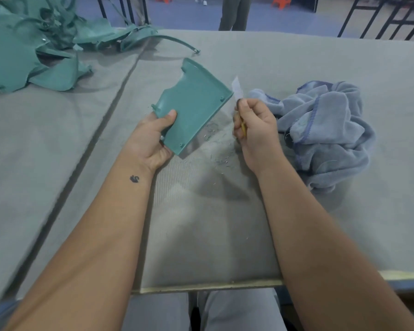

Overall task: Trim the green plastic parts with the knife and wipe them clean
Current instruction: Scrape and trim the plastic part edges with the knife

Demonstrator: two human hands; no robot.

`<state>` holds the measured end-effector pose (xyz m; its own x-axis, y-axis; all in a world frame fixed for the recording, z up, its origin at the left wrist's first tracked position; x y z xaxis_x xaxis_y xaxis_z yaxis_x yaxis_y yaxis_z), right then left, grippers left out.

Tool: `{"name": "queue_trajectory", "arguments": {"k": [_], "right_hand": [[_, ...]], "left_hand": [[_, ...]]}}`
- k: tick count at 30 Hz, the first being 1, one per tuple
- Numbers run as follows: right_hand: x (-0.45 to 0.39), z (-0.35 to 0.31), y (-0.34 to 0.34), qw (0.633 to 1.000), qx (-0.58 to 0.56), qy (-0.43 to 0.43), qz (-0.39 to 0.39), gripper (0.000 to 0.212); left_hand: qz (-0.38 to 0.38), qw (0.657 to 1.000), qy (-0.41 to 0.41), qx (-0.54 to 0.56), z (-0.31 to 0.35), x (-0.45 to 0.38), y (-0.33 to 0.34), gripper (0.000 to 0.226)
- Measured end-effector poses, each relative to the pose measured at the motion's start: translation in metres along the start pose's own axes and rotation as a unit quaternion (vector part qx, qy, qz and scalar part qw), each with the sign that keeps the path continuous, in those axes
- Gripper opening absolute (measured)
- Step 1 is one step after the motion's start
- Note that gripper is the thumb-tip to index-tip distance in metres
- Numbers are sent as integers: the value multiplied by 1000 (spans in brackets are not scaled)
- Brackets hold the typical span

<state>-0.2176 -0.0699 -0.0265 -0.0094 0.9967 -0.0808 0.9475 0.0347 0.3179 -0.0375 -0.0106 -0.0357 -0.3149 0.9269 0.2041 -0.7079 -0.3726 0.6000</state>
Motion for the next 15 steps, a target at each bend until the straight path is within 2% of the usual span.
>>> {"name": "queue_trajectory", "arguments": {"k": [2, 4, 5, 6, 7, 8, 9, 10, 11, 12, 13, 15], "right_hand": [[-3, -3, -3, 998, 38, -17, 48, 17], [-4, -8, -2, 976, 197, -86, 48, 17], [-3, -10, 1, 938, 318, -136, 26, 19], [1, -11, 8, 883, 432, -181, -3, 22], [6, -11, 15, 841, 496, -214, -25, 24], [11, -13, 22, 838, 494, -229, -34, 24], [16, -18, 27, 868, 439, -230, -32, 23], [18, -24, 29, 921, 331, -205, -19, 22], [19, -30, 28, 971, 188, -146, 1, 22], [17, -32, 27, 997, 31, -69, 11, 25], [15, -33, 28, 992, -124, 6, 5, 31], [9, -35, 34, 929, -355, 102, -6, 46]], "left_hand": [[3, 999, 15, 42, 2, -1, 1, 25], [13, 995, 30, 94, 6, -3, -2, 27], [16, 993, 36, 107, 8, -5, -3, 31], [18, 993, 40, 114, 9, -5, -3, 37], [19, 992, 43, 117, 10, -6, -2, 41], [20, 991, 45, 125, 10, -5, 0, 41], [24, 989, 41, 139, 10, -5, 2, 38], [32, 986, 31, 158, 9, -3, 3, 31], [41, 982, 13, 185, 8, -2, 4, 23], [31, 975, -9, 218, 5, 1, 8, 19], [-5, 970, -32, 241, 2, 4, 15, 21], [-114, 967, -66, 219, -5, 14, 34, 32]]}}
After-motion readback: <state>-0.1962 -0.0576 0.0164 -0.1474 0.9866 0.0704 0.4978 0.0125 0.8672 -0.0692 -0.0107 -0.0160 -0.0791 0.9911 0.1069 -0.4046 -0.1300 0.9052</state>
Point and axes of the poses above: each hand's wrist, its own x-axis away from the middle knuckle, its own y-axis out of the palm, z = x × y, the point moved 5 cm from there along -x, towards the middle knuckle, and after that the axes turned 8 degrees about z, right-handed, at the moved point
